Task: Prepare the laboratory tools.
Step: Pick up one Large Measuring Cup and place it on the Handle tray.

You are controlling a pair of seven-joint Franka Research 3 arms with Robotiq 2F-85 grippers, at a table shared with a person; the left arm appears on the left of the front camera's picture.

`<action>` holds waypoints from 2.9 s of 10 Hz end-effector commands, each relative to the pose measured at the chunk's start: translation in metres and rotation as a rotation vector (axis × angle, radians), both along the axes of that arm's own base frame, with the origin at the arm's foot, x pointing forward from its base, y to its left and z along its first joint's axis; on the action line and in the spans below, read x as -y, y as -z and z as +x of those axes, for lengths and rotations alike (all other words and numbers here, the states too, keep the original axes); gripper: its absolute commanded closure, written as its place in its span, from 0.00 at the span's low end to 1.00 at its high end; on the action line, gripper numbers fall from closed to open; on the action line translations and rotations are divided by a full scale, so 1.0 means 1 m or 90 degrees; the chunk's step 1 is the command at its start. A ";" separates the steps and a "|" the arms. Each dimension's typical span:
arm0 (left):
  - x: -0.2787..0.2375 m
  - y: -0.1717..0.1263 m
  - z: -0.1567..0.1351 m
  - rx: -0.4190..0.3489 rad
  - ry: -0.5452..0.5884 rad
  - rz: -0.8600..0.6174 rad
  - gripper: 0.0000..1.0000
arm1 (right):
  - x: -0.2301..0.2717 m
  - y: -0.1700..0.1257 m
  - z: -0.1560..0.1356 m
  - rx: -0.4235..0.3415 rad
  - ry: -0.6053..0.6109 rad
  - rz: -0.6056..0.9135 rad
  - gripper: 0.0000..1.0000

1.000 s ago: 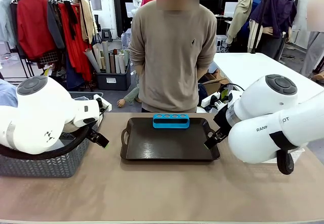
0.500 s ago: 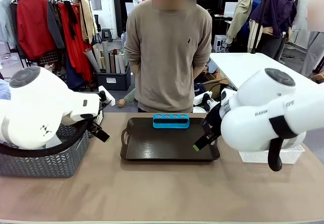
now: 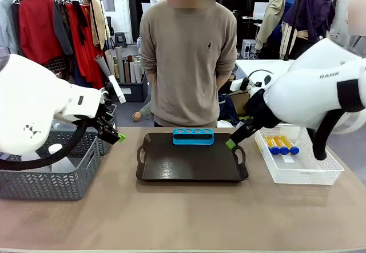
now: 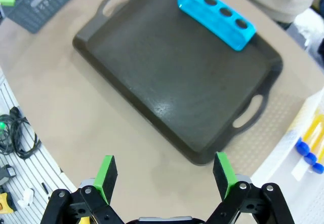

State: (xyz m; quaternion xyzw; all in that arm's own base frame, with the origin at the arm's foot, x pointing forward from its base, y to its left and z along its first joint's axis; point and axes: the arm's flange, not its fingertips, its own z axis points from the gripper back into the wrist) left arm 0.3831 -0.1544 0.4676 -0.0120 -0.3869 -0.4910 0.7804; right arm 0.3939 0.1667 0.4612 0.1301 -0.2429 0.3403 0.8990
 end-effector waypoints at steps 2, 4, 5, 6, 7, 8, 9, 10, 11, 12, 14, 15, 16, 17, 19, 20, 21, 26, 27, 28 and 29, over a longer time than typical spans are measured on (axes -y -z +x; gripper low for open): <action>-0.055 0.034 -0.050 0.032 0.080 -0.035 0.00 | 0.017 -0.013 0.017 0.025 0.005 0.001 0.00; -0.008 -0.005 0.001 0.011 0.025 -0.009 0.00 | 0.008 -0.009 0.007 0.009 0.009 0.001 0.00; -0.008 -0.005 0.001 0.011 0.025 -0.009 0.00 | 0.008 -0.009 0.007 0.009 0.009 0.001 0.00; -0.008 -0.005 0.001 0.011 0.025 -0.009 0.00 | 0.008 -0.009 0.007 0.009 0.009 0.001 0.00; -0.013 -0.005 0.002 0.014 0.041 -0.015 0.00 | 0.009 -0.012 0.008 0.014 0.010 -0.009 0.00; -0.028 -0.005 -0.004 -0.008 0.136 -0.067 0.00 | 0.007 -0.019 0.017 -0.014 -0.017 0.004 0.00; -0.037 -0.010 -0.009 -0.004 0.178 -0.099 0.00 | 0.009 -0.026 0.024 -0.040 -0.033 0.017 0.00; -0.045 -0.012 -0.011 0.003 0.200 -0.125 0.00 | 0.010 -0.029 0.028 -0.054 -0.044 0.029 0.00; -0.049 -0.013 -0.012 -0.011 0.212 -0.146 0.00 | 0.012 -0.030 0.031 -0.063 -0.046 0.034 0.00; -0.052 -0.013 -0.013 -0.031 0.240 -0.161 0.00 | 0.013 -0.032 0.033 -0.064 -0.047 0.040 0.00; -0.039 -0.024 -0.010 -0.011 0.210 -0.143 0.00 | 0.019 -0.036 0.037 -0.014 -0.062 0.038 0.00; -0.039 -0.024 -0.010 -0.011 0.210 -0.143 0.00 | 0.010 -0.034 0.026 -0.061 -0.028 0.027 0.00; -0.039 -0.024 -0.010 -0.011 0.210 -0.143 0.00 | 0.010 -0.034 0.026 -0.061 -0.028 0.027 0.00; -0.049 -0.026 -0.012 -0.016 0.225 -0.151 0.00 | 0.010 -0.034 0.026 -0.061 -0.028 0.027 0.00; -0.043 -0.026 -0.013 -0.019 0.219 -0.148 0.00 | 0.010 -0.034 0.026 -0.061 -0.028 0.027 0.00; -0.043 -0.026 -0.013 -0.019 0.219 -0.148 0.00 | 0.010 -0.034 0.026 -0.061 -0.028 0.027 0.00; -0.043 -0.026 -0.013 -0.019 0.219 -0.148 0.00 | 0.010 -0.034 0.026 -0.061 -0.028 0.027 0.00; -0.046 -0.059 -0.006 -0.247 0.241 -0.103 0.00 | 0.013 -0.052 0.043 -0.041 -0.102 0.055 0.00; -0.047 -0.071 -0.005 -0.289 0.258 -0.100 0.00 | 0.014 -0.060 0.047 -0.039 -0.107 0.065 0.00; -0.051 -0.083 0.000 -0.297 0.231 -0.109 0.00 | 0.017 -0.070 0.051 -0.031 -0.105 0.074 0.00; -0.052 -0.093 0.005 -0.322 0.211 -0.132 0.00 | 0.021 -0.080 0.056 -0.027 -0.104 0.077 0.00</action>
